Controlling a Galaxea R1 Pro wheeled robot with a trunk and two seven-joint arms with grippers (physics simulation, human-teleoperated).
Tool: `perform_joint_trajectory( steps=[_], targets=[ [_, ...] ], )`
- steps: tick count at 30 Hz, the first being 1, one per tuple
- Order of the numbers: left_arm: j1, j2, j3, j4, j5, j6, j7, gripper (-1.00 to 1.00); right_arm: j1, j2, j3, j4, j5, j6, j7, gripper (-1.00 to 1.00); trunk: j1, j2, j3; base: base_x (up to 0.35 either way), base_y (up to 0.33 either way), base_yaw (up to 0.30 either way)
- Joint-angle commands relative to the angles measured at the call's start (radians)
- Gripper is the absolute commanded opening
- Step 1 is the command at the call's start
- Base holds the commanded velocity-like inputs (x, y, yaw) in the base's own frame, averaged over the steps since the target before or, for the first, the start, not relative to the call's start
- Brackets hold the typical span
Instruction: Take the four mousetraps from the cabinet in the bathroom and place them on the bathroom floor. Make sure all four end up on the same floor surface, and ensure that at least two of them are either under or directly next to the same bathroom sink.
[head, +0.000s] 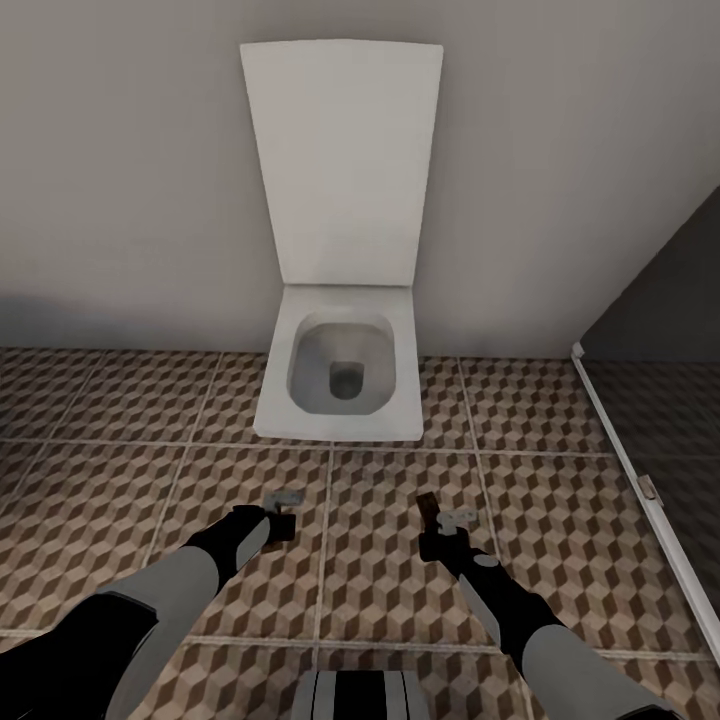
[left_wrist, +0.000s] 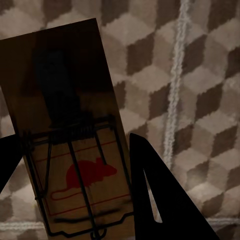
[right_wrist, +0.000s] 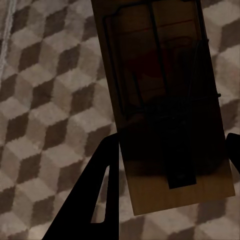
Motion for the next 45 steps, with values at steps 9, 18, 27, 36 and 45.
perform_joint_trajectory(
  steps=[9,18,27,36,45],
  targets=[
    [0.0,0.0,-0.006,0.001,0.008,0.009,0.006,-1.0,0.0,-0.001,0.004,-0.002,-0.013,0.003,0.002,-1.0,0.0,0.0,-0.001,0.0,0.0,0.0],
    [0.0,-0.002,-0.007,0.001,0.009,0.01,0.006,-1.0,0.0,-0.001,0.004,-0.002,-0.013,0.003,0.002,-1.0,0.0,0.0,-0.001,0.0,0.0,0.0],
    [0.0,-0.012,-0.006,0.001,0.009,0.009,0.006,-1.0,0.0,-0.001,0.004,-0.002,-0.013,0.003,0.002,-1.0,0.0,0.0,-0.001,0.0,0.0,0.0],
    [0.0,-0.013,-0.006,0.001,0.009,0.01,0.006,-1.0,0.0,-0.001,0.003,-0.002,-0.012,0.003,0.002,-1.0,0.0,0.0,-0.001,0.0,0.0,0.0],
    [0.0,-0.013,-0.006,0.001,0.009,0.011,0.006,-1.0,0.0,-0.002,0.003,-0.003,-0.013,0.003,0.002,-1.0,0.008,-0.014,-0.007,0.0,0.0,0.0]
  ],
)
